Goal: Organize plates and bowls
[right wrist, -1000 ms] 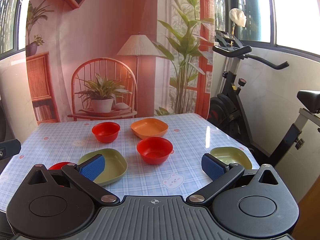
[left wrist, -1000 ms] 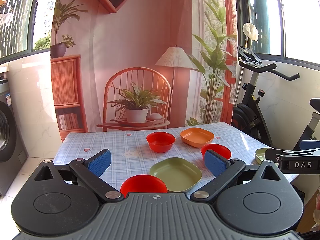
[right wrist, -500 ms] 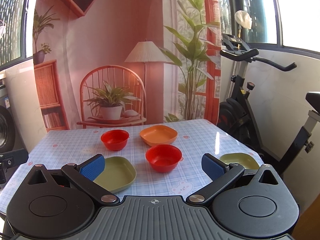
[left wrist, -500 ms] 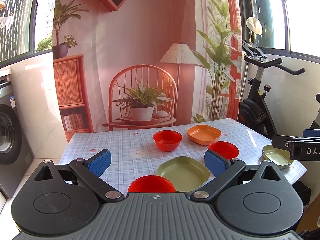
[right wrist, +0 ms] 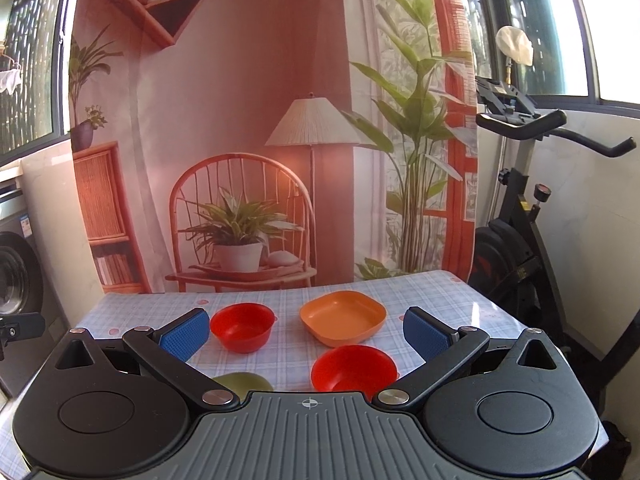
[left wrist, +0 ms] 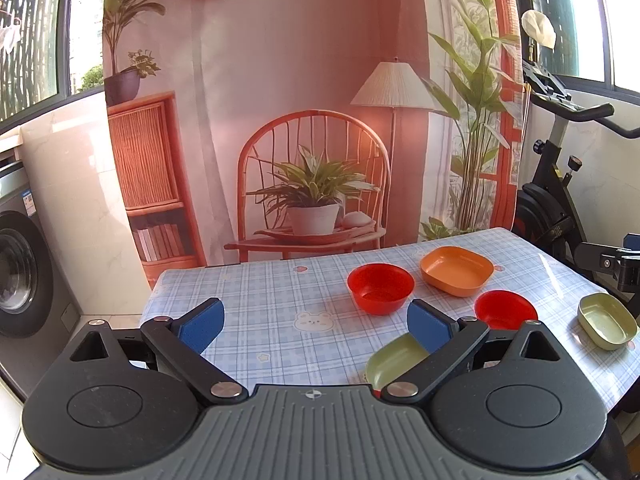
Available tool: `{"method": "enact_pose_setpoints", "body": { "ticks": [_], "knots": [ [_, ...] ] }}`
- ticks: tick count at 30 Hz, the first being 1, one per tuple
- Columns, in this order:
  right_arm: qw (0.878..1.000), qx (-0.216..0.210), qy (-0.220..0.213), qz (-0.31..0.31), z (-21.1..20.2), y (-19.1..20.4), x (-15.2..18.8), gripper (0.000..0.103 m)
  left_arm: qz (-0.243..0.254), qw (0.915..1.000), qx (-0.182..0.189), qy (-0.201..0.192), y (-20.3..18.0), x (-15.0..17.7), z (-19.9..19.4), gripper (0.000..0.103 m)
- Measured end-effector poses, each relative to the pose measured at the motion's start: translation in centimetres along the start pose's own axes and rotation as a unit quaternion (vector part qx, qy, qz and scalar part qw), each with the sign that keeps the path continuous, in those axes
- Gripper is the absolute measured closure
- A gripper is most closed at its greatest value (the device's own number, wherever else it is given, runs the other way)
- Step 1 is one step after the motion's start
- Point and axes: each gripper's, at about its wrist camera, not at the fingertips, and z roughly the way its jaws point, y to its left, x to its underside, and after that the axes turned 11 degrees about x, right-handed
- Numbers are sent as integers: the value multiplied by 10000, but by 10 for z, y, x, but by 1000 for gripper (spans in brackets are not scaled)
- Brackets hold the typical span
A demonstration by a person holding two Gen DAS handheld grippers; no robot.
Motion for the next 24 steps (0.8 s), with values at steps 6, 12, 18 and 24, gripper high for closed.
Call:
{"method": "enact_pose_setpoints", "body": {
  "ticks": [6, 12, 18, 24],
  "knots": [
    [9996, -234, 133, 48, 40, 25, -8, 0, 227, 9991, 208, 299, 23, -11, 31, 9],
    [9996, -233, 124, -69, 68, 54, -18, 0, 189, 9987, 457, 115, 44, -32, 45, 11],
    [9975, -509, 467, -147, 93, 72, -1, 0, 396, 9944, 840, 497, 46, -17, 68, 13],
    [9902, -902, 1049, -208, 110, 82, 30, 5, 630, 9893, 826, 1021, 50, 2, 89, 22]
  ]
}}
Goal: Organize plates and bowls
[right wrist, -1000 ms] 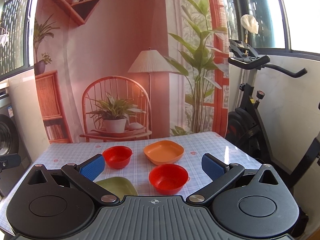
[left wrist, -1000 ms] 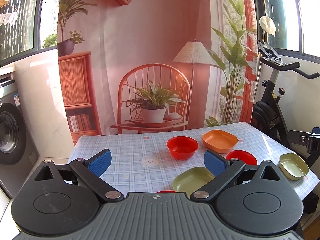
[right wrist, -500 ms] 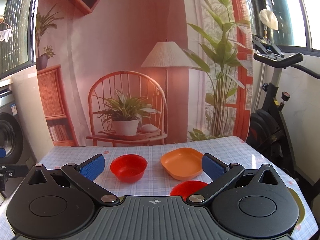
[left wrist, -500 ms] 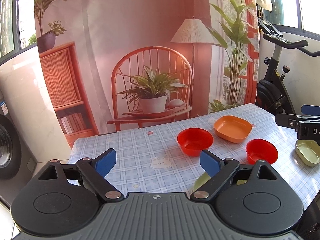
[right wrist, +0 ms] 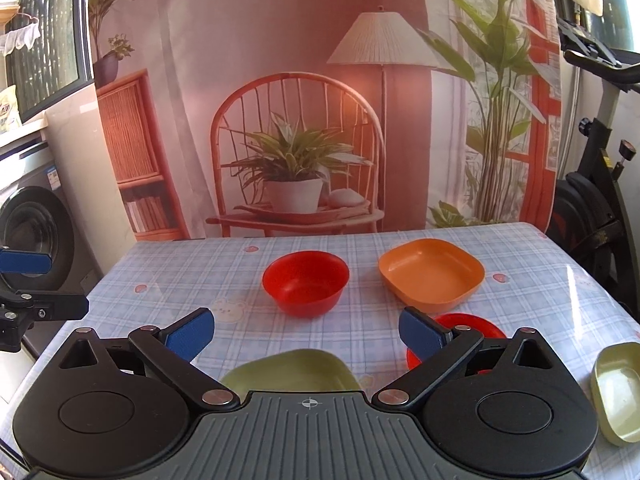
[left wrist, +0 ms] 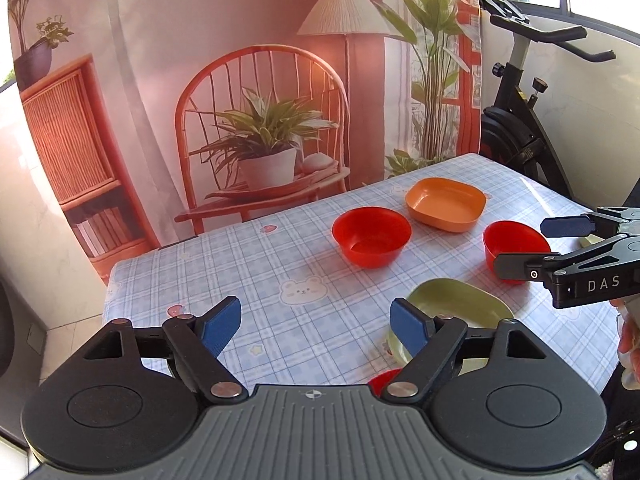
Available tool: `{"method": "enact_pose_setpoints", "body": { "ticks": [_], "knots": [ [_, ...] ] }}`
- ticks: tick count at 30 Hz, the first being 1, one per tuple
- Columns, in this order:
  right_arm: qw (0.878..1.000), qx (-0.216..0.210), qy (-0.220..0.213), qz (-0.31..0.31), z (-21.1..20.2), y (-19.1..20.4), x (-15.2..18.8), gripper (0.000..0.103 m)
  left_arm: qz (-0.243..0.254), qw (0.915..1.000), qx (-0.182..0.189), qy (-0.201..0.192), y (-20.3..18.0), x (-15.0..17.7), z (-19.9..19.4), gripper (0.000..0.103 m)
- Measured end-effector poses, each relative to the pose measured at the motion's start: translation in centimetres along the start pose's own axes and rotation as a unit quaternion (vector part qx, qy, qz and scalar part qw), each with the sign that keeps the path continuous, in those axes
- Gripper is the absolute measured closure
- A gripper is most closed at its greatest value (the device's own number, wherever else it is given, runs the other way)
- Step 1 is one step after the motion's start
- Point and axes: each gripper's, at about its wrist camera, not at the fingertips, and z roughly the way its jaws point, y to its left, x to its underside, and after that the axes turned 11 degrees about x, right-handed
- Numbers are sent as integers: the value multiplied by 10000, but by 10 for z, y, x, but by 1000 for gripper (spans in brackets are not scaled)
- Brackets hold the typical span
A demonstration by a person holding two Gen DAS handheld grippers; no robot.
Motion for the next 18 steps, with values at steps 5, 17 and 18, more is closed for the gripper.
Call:
{"method": "enact_pose_setpoints", "body": {
  "ticks": [5, 17, 18],
  "knots": [
    [9980, -314, 541, 47, 16, 5, 19, 21, -91, 9991, 158, 373, 7, 11, 16, 27],
    [9887, -641, 1231, -573, 32, 32, 45, 38, -265, 9910, 695, 1115, 13, 39, 47, 46],
    [9870, -720, 1296, -628, 32, 34, 47, 43, -266, 9904, 717, 1148, 12, 41, 49, 46]
  ]
}}
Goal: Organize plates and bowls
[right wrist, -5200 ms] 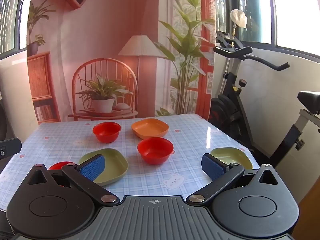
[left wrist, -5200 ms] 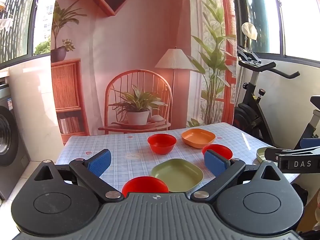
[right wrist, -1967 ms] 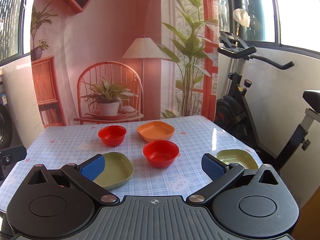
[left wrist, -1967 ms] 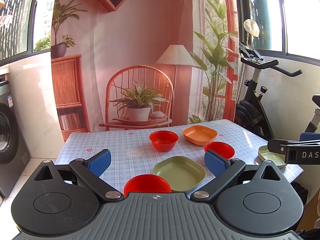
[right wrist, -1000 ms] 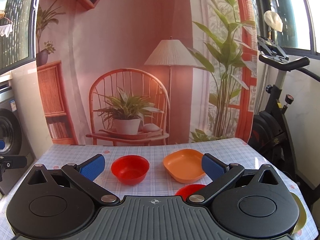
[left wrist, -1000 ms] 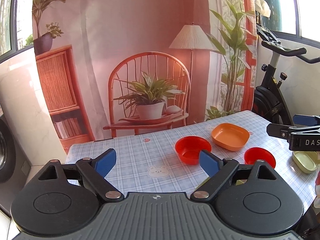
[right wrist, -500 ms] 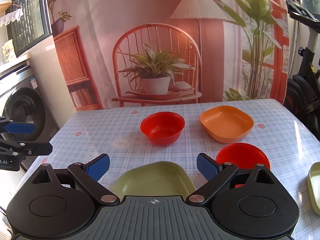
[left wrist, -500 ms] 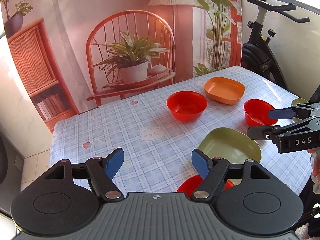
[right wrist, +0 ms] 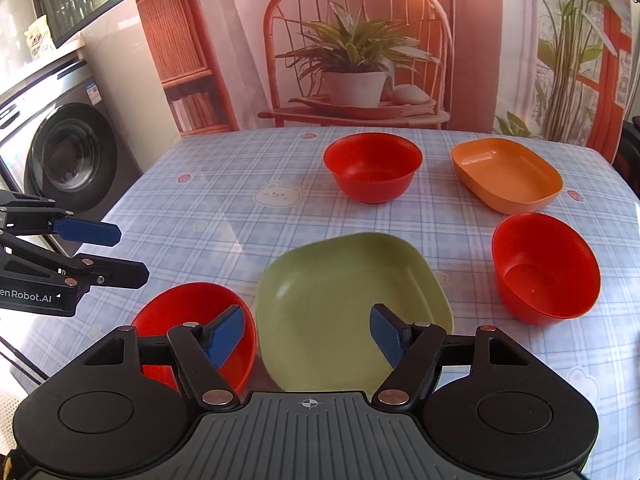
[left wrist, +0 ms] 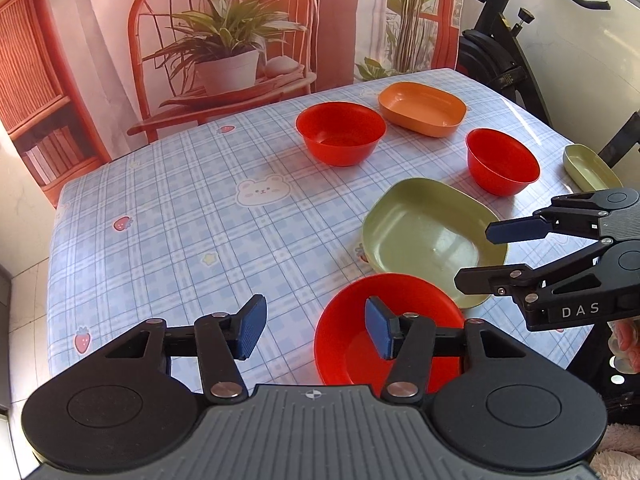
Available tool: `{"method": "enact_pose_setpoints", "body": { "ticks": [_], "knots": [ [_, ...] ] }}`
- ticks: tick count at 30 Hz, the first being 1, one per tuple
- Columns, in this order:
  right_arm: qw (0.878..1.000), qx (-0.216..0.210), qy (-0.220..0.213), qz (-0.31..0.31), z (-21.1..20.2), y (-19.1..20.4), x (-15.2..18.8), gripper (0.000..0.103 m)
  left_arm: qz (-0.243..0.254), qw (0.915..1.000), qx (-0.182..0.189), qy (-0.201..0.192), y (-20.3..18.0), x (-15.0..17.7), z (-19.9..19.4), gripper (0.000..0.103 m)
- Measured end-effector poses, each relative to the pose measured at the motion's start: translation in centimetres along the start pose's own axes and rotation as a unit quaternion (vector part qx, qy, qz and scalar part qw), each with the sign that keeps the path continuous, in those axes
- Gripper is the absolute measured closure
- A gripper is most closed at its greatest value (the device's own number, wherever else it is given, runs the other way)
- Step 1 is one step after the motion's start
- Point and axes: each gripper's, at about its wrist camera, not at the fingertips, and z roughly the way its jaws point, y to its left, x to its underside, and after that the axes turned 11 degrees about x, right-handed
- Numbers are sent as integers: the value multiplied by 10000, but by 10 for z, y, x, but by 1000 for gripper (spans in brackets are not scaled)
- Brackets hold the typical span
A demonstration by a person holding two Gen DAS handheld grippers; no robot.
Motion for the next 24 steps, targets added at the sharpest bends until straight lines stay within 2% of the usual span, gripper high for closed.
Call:
{"method": "enact_pose_setpoints", "body": {
  "ticks": [5, 14, 16, 21, 24],
  "knots": [
    [9989, -333, 318, -113, 4, 8, 7, 55, -14, 9998, 30, 176, 1, 5, 9, 46],
    [9975, -457, 457, -296, 3, 18, 12, 66, -141, 9988, 103, 458, 1, 18, 20, 50],
    [9970, -500, 514, -294, 4, 19, 14, 72, -134, 9985, 120, 507, 0, 21, 22, 50],
    [9959, -594, 593, -326, 6, 21, 15, 77, -199, 9980, 174, 581, 1, 27, 25, 57],
    [9953, -618, 703, -253, 11, 20, 17, 77, -184, 9979, 158, 604, 0, 31, 28, 65]
  ]
}}
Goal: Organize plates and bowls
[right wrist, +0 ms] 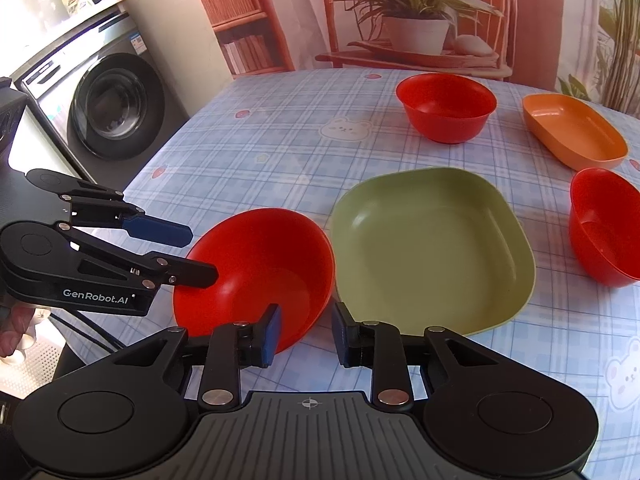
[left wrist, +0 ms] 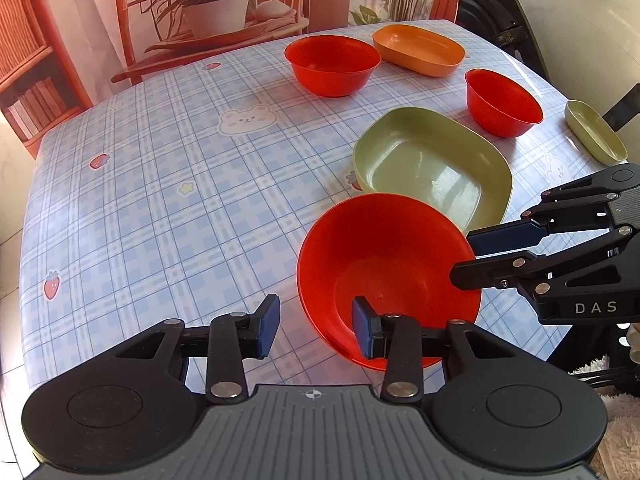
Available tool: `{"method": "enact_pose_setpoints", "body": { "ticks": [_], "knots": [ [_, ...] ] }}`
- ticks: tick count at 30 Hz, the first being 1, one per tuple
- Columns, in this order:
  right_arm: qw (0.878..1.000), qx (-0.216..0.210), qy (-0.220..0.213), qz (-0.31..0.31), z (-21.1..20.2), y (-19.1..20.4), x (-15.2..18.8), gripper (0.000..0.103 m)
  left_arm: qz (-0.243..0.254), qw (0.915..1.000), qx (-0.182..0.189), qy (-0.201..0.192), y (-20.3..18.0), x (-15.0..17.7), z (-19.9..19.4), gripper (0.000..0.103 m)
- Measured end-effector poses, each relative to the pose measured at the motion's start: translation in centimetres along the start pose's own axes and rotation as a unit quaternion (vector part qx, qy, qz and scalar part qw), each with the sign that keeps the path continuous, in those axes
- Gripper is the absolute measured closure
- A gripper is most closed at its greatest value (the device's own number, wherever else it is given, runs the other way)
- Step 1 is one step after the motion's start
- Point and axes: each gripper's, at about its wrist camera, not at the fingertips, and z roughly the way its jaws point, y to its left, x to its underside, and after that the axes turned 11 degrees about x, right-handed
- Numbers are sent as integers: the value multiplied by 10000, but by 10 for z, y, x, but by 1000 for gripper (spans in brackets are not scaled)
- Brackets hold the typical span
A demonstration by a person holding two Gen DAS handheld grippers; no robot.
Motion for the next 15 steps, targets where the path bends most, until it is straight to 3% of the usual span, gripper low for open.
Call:
{"method": "enact_pose_setpoints", "body": {
  "ticks": [2, 4, 7, 15],
  "knots": [
    [10000, -54, 30, 54, 2, -1, 1, 78, 0, 10000, 18, 36, -1, 1, 2, 76],
    [9999, -100, 46, 73, 3, -1, 1, 83, -32, 10000, -7, 50, -2, 4, 5, 81],
    [9998, -143, 68, 95, 4, -2, 2, 88, -8, 9999, -100, 46, -4, 4, 6, 83],
    [9996, -236, -104, 118, -3, -1, -4, 90, -84, 9997, -192, -128, -3, -4, -10, 83]
  ]
}}
